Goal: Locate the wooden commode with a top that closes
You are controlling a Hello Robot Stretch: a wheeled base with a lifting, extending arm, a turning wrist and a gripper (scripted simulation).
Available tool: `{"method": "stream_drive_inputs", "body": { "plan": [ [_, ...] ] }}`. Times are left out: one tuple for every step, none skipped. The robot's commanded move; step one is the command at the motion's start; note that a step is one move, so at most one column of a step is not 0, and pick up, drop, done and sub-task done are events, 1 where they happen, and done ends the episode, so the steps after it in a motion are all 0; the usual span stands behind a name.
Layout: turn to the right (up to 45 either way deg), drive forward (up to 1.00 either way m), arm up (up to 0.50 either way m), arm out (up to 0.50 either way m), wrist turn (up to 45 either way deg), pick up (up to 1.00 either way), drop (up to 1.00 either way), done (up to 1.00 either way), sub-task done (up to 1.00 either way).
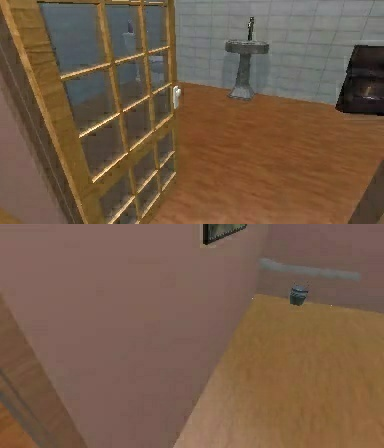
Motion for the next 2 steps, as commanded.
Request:
{"method": "stream_drive_inputs", "body": {
  "plan": [
    [0.0, 0.75, 0.00, 0.00, 0.0, 0.00, 0.00, 0.00, 0.00],
    [45.0, 0.00, 0.00, 0.00, 0.0, 0.00, 0.00, 0.00, 0.00]
  ]
}}
